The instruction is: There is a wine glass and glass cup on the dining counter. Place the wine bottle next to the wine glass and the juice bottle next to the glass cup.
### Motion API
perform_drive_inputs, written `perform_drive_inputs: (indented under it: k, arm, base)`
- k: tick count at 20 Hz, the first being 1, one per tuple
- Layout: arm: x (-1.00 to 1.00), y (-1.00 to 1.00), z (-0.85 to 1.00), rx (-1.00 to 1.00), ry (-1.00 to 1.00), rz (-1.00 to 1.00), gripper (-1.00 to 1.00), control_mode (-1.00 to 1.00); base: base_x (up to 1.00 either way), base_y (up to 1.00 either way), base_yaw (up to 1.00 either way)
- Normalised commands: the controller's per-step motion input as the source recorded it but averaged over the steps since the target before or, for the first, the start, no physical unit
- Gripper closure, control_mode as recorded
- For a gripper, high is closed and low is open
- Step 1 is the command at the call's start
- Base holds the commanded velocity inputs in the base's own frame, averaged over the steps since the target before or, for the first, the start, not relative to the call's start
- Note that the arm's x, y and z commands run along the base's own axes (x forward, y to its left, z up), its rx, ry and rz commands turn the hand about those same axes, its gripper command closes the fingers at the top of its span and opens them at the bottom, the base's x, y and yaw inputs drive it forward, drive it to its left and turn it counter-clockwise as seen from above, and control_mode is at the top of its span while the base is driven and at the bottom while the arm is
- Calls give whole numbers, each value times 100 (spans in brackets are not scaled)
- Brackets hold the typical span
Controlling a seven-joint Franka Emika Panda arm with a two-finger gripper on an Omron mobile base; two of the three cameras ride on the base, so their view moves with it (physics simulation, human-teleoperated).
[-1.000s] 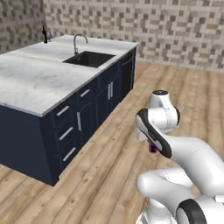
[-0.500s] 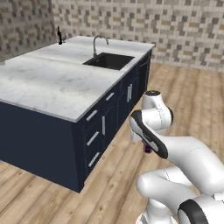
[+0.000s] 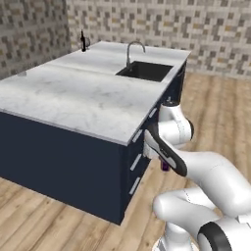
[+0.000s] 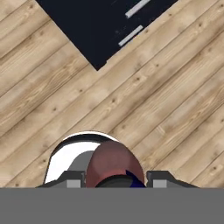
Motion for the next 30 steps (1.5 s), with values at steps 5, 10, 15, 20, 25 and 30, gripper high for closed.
perform_drive_inputs:
  k: [5,10,15,20,25,30]
  arm:
    - [0,0,0,0,0,0,100,100]
    - [0,0,0,0,0,0,100,100]
    - [0,0,0,0,0,0,100,100]
    - [0,0,0,0,0,0,100,100]
    - [0,0,0,0,0,0,100,100]
    - [0,0,0,0,0,0,100,100]
  base:
    - [27,82,-7]
    - [27,83,-6]
    - [27,86,-3]
    - [28,88,-2]
    - [27,89,-3]
    - [26,90,-2]
